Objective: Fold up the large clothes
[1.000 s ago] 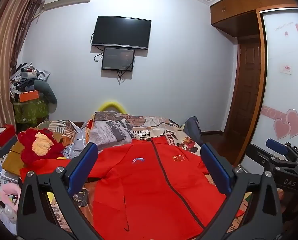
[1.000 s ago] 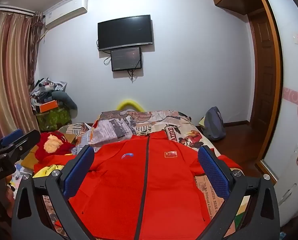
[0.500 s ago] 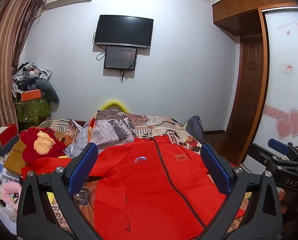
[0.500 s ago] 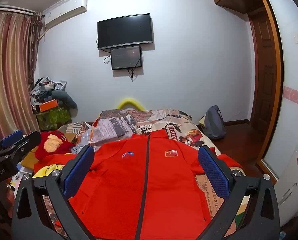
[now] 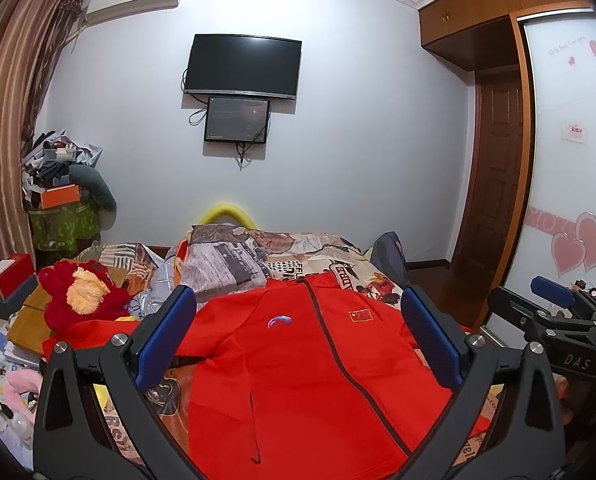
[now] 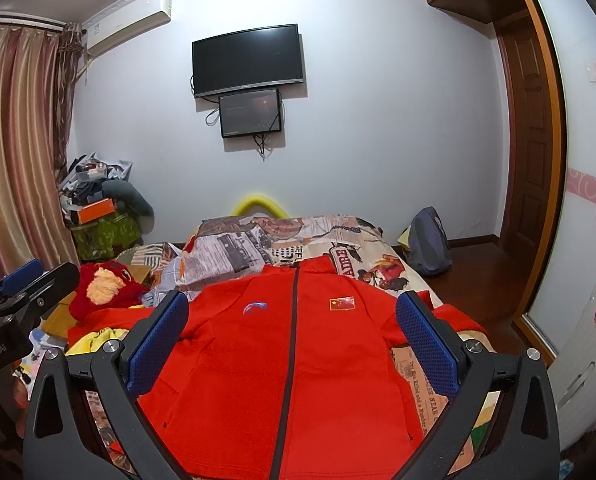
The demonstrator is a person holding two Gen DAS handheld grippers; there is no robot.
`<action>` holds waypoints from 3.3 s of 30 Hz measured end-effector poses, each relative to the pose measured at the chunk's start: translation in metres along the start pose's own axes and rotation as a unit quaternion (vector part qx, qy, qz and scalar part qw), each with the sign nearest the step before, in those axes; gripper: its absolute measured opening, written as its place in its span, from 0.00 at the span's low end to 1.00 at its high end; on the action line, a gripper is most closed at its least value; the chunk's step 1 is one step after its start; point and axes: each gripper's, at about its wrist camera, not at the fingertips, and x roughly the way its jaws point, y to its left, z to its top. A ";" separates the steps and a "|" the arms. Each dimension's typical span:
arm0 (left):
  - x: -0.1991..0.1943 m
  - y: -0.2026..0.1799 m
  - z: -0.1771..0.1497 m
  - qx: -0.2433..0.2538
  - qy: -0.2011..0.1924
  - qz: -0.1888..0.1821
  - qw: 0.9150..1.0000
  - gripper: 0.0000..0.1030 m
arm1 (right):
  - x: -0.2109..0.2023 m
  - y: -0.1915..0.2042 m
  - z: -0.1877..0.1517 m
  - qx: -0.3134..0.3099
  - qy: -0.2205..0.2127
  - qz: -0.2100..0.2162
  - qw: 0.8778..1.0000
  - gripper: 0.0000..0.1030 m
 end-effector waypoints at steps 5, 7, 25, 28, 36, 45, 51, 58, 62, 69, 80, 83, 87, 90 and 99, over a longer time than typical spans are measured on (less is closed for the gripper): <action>-0.002 -0.001 0.001 0.006 -0.001 0.001 1.000 1.00 | 0.001 0.000 0.000 0.000 0.001 0.000 1.000 1.00; -0.002 -0.001 0.001 0.006 -0.001 0.001 1.000 1.00 | 0.000 0.000 0.000 0.000 0.001 0.000 1.000 1.00; -0.003 -0.002 0.001 0.005 0.000 0.000 1.000 1.00 | 0.001 0.000 0.000 0.000 0.001 0.001 1.000 1.00; -0.003 -0.002 0.001 0.005 0.000 0.000 1.000 1.00 | 0.001 0.000 0.000 0.000 0.001 0.000 1.000 1.00; -0.003 -0.002 0.001 0.005 0.000 0.000 1.000 1.00 | 0.001 0.000 0.000 0.000 0.002 0.000 1.000 1.00; -0.002 -0.001 0.002 0.006 0.001 0.000 1.000 1.00 | 0.001 0.000 0.000 0.000 0.004 0.000 1.000 1.00; 0.003 -0.001 0.005 0.013 -0.001 0.007 1.000 1.00 | 0.006 0.000 -0.002 0.001 0.008 0.001 1.000 1.00; 0.018 0.010 0.009 0.014 -0.001 0.017 1.000 1.00 | 0.019 -0.002 -0.001 0.004 0.019 0.002 1.000 1.00; 0.032 0.024 0.011 0.016 0.003 0.024 1.000 1.00 | 0.030 -0.003 0.001 -0.002 0.025 -0.002 1.000 1.00; 0.068 0.070 0.017 0.012 0.006 0.055 0.998 1.00 | 0.067 -0.010 0.005 0.002 0.044 -0.003 0.999 1.00; 0.131 0.176 -0.006 -0.022 0.065 0.126 0.990 1.00 | 0.150 -0.017 -0.004 0.012 0.122 -0.002 0.992 1.00; 0.146 0.206 -0.020 -0.030 0.089 0.143 0.985 1.00 | 0.177 -0.019 -0.011 0.009 0.153 -0.013 0.988 1.00; 0.169 0.259 -0.048 -0.072 0.143 0.139 0.977 1.00 | 0.209 -0.019 -0.017 -0.001 0.191 -0.020 0.981 1.00; 0.187 0.299 -0.069 -0.124 0.192 0.120 0.966 1.00 | 0.229 -0.017 -0.020 -0.005 0.208 -0.020 0.978 1.00; 0.225 0.399 -0.128 -0.285 0.279 0.101 0.911 0.94 | 0.287 -0.001 -0.030 -0.028 0.258 -0.019 0.966 1.00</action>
